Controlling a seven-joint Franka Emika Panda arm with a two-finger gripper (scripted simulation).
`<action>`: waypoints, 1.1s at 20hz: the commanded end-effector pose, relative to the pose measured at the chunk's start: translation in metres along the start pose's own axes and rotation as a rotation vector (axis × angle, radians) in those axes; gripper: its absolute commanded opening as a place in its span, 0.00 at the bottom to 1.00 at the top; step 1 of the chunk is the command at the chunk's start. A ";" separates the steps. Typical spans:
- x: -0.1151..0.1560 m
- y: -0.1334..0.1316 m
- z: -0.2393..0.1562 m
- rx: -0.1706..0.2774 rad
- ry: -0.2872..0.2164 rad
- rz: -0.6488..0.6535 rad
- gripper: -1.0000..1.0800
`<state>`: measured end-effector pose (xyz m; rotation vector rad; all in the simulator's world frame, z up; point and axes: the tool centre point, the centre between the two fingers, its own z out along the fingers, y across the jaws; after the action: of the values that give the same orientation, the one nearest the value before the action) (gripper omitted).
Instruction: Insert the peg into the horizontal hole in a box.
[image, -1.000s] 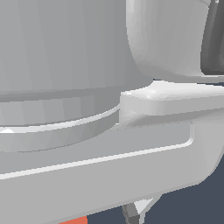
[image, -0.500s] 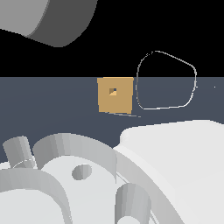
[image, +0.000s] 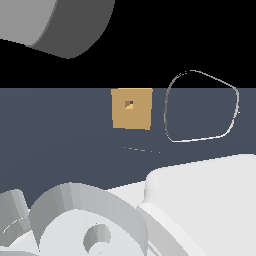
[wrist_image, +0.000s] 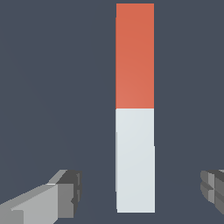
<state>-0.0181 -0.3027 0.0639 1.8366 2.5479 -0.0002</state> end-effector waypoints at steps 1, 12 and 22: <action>0.000 0.000 0.006 0.001 0.001 0.000 0.96; 0.000 0.000 0.048 0.000 0.001 -0.002 0.96; 0.000 0.001 0.047 0.000 0.001 -0.002 0.00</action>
<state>-0.0176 -0.3025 0.0163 1.8347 2.5511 0.0003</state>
